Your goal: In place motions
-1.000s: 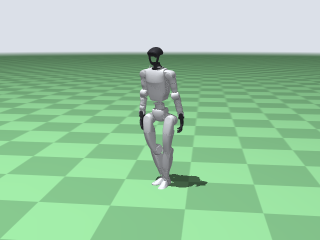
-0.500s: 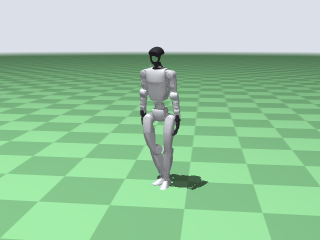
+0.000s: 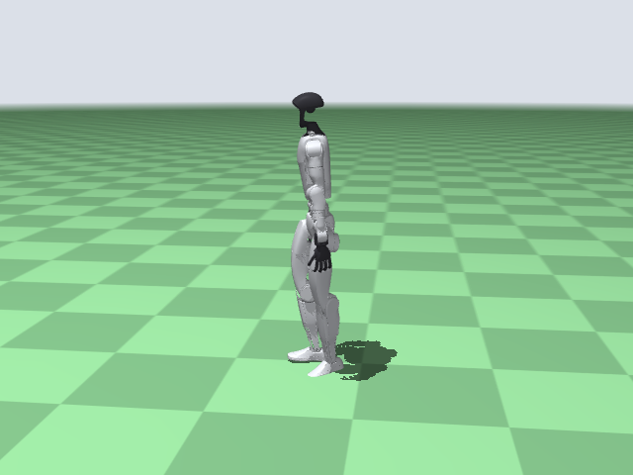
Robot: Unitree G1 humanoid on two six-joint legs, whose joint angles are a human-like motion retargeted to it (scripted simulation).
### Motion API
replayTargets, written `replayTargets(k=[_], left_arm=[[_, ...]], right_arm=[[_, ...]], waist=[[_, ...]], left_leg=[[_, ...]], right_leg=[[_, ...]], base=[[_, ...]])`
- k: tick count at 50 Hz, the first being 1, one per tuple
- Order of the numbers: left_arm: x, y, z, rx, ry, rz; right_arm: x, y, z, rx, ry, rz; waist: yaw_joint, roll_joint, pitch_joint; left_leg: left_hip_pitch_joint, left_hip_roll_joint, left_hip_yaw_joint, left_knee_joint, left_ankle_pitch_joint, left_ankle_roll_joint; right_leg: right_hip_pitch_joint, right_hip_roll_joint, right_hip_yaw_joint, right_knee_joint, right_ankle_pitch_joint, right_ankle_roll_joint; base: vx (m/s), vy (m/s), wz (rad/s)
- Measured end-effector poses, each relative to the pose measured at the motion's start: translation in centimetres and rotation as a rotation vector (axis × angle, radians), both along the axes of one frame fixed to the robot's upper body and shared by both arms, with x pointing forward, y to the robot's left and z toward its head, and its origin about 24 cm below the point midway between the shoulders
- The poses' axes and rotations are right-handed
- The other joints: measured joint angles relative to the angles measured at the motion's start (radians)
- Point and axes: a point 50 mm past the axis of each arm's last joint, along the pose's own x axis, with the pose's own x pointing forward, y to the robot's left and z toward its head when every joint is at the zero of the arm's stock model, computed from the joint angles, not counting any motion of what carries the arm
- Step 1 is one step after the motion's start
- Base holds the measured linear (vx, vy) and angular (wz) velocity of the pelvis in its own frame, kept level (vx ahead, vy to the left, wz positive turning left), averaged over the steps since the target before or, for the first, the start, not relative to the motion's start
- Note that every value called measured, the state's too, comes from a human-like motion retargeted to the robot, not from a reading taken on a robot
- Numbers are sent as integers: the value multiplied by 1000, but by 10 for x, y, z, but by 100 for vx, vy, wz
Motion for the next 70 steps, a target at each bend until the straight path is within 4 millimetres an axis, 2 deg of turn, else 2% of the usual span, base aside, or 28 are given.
replayTargets(k=[7,10,11,13,15,17,20,27,31,33,35,36,37,38,40,42,45,47,50,52,53,55,57,59,62,66,70], left_arm=[[-19,1,0,11,26,91],[-26,0,0,16,49,93],[-27,-1,0,17,59,91],[-26,-3,-1,15,68,87],[-21,-4,-1,8,56,83],[-13,-2,-1,4,23,83],[3,0,0,9,-34,67],[53,-3,3,-6,-186,3],[62,-6,4,-2,-237,-19],[58,-8,3,0,-237,-6],[51,-9,2,0,-227,25],[46,-9,1,-3,-222,44],[41,-10,1,-7,-215,64],[34,-12,0,-13,-206,85],[23,-16,-2,-28,-184,122],[15,-20,-4,-40,-163,151],[2,-26,-5,-54,-126,171],[-6,-29,-6,-65,-98,171],[-17,-34,-6,-79,-51,170],[-26,-37,-6,-83,-16,167],[-28,-37,-6,-85,-4,166],[-37,-40,-6,-89,27,165],[-46,-41,-5,-94,59,189],[-49,-41,-5,-89,72,200],[-44,-40,-5,-77,65,205],[-41,-40,-5,-81,51,223],[-31,-40,-6,-88,22,228]], right_arm=[[16,-14,4,-51,-14,47],[12,-22,5,-79,6,18],[9,-24,5,-90,19,2],[2,-28,5,-110,45,-34],[-7,-29,5,-124,75,-70],[-16,-28,5,-129,109,-93],[-33,-26,4,-128,166,-131],[-80,-20,7,-100,293,-244],[-101,-14,11,-84,371,-273],[-102,-10,11,-72,383,-259],[-94,-8,8,-59,360,-228],[-86,-7,7,-52,337,-203],[-78,-6,5,-47,312,-176],[-68,-5,3,-46,284,-144],[-42,-5,1,-52,206,-74],[-9,-4,0,-56,100,-8],[36,2,3,-36,-59,49],[59,8,7,-11,-145,61],[82,17,12,22,-236,59],[84,20,13,35,-260,50],[84,21,13,38,-263,46],[77,21,11,43,-246,45],[63,22,7,37,-186,74],[44,21,3,16,-117,71],[13,12,-1,-13,10,25],[-36,-1,1,-36,231,31],[-65,-9,5,-78,340,32]], waist=[[46,14,-22],[79,30,-38],[88,29,-44],[98,28,-55],[80,27,-60],[46,36,-63],[-37,66,-64],[-122,122,-67],[-97,91,-110],[-79,42,-141],[-56,-30,-169],[-45,-60,-178],[-35,-81,-183],[-28,-82,-184],[-5,-81,-175],[27,-91,-152],[51,-89,-112],[72,-76,-87],[106,-41,-49],[116,-13,-29],[118,-6,-20],[100,2,-15],[60,13,-39],[28,6,-47],[72,-10,-39],[62,-5,-77],[47,-1,-92]], left_leg=[[85,21,381,-52,-87,-42],[133,27,597,-62,-119,-78],[146,24,657,-61,-126,-92],[166,19,740,-57,-134,-115],[179,15,773,-51,-132,-131],[183,21,791,-49,-123,-141],[181,43,799,-50,-113,-154],[194,91,830,-32,-109,-197],[221,105,829,42,-43,-189],[222,109,814,131,29,-134],[186,115,738,277,67,-16],[139,131,668,385,50,33],[85,142,578,477,33,60],[19,141,447,540,16,40],[-97,68,196,601,6,-2],[-155,1,104,611,-10,10],[-173,-57,18,494,-15,44],[-186,-101,-62,395,-21,52],[-193,-165,-257,244,-6,24],[-166,-177,-337,148,29,17],[-150,-180,-346,113,67,39],[-103,-187,-334,73,44,67],[-88,-106,-160,59,39,32],[-76,-122,-215,33,55,30],[-26,-129,-172,-17,63,37],[-4,-126,-142,-48,59,37],[-6,-130,-148,-49,49,47]], right_leg=[[51,-133,-556,43,-118,70],[99,-164,-783,62,-122,114],[101,-166,-809,59,-111,124],[94,-164,-813,52,-70,141],[79,-166,-789,32,49,147],[63,-131,-726,6,44,127],[55,-101,-695,-14,48,129],[49,-65,-653,-28,29,148],[39,-93,-587,-30,22,143],[31,-144,-540,-31,25,142],[21,-218,-480,-32,32,138],[11,-245,-447,-30,37,135],[3,-261,-417,-30,42,130],[-2,-254,-393,-38,50,124],[-13,-235,-338,-53,68,109],[-26,-229,-267,-57,85,95],[-25,-207,-192,-65,105,80],[-19,-177,-145,-71,115,71],[6,-105,-84,-87,126,59],[33,-52,-53,-102,130,53],[49,-35,-40,-110,133,52],[86,-18,-31,-135,140,55],[103,2,-35,-161,143,56],[113,0,-38,-156,131,58],[119,8,11,-132,122,56],[131,13,12,-153,124,65],[122,18,17,-151,123,68]], base=[[-31,-9,-431],[-13,-11,-361],[-7,-17,-299],[-6,-19,-247],[-6,-22,-166],[-4,-18,-121],[-3,-25,-34],[3,-15,-20],[15,-17,-66],[14,-14,-94],[9,-19,-119],[7,-15,-132],[5,-13,-137],[2,-12,-148],[-3,-6,-177],[-6,-3,-212],[-4,0,-185],[2,1,-172],[8,-3,-155],[16,-6,-108],[20,-5,-71],[25,-5,-43],[24,-8,-30],[16,-6,2],[14,0,-83],[18,-2,-21],[7,-1,-11]])
